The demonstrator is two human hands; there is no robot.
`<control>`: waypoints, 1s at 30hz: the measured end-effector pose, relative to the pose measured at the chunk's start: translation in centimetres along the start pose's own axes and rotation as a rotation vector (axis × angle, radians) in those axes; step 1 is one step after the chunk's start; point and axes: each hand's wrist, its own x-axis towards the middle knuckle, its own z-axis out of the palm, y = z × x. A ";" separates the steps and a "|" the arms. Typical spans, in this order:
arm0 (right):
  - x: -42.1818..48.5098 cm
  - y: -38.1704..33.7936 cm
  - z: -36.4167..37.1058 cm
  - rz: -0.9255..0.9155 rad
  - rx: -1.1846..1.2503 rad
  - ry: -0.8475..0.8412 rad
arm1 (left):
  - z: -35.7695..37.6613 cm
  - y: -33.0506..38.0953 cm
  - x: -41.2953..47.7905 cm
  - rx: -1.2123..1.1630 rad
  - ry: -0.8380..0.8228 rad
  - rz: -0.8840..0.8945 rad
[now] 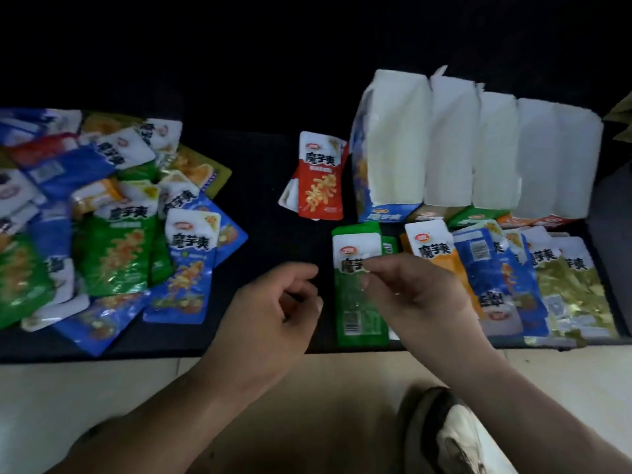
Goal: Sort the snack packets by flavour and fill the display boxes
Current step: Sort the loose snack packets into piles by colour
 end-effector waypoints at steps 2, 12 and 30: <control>0.6 -1.1 1.7 0.005 -0.003 -0.056 | -2.2 -2.0 -0.8 0.010 0.074 -0.020; 5.6 -7.0 12.8 -0.244 -0.248 -0.403 | -9.3 -9.8 -1.8 0.894 0.351 -0.115; 7.3 -7.6 18.8 -0.284 -0.593 -0.231 | -13.5 -11.9 -1.6 0.855 0.518 -0.045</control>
